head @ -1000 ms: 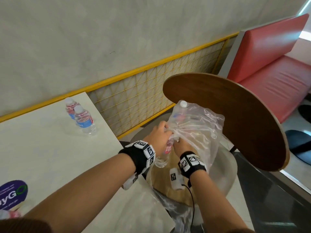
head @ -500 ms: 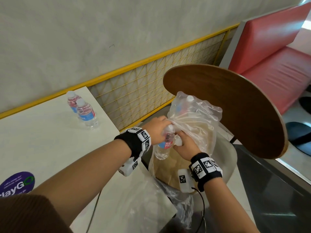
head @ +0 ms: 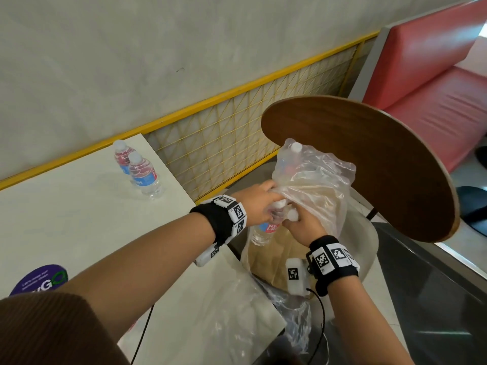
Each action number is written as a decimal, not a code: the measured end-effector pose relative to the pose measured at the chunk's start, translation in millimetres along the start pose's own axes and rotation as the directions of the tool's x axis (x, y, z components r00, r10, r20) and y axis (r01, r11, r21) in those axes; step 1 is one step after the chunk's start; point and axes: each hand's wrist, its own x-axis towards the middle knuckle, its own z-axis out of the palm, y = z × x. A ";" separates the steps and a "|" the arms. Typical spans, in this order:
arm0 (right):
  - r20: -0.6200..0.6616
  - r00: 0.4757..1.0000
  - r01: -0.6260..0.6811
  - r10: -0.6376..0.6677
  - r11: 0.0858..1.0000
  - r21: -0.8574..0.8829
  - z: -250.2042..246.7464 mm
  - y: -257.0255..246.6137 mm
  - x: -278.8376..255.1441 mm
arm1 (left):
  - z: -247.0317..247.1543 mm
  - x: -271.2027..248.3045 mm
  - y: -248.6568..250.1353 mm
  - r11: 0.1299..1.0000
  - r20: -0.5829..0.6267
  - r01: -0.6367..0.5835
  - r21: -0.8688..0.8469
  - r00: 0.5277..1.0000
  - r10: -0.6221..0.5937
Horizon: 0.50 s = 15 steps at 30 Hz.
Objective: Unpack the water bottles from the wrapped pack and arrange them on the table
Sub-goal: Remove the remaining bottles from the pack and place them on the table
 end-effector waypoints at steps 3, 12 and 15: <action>-0.002 1.000 0.010 -0.010 1.000 0.014 -5.5 2.2 0.3 | 2.3 -0.4 5.9 1.000 -0.048 0.015 0.008 0.999 -0.014; 0.131 0.991 -0.004 0.009 0.999 -0.032 -1.6 3.2 -13.7 | 12.9 0.5 -6.8 0.997 -0.031 0.068 -0.030 0.997 -0.069; 0.152 0.988 -0.003 0.013 0.998 -0.067 -6.7 -4.1 -18.7 | 13.8 -7.0 -11.4 0.999 -0.077 0.001 -0.055 0.997 -0.005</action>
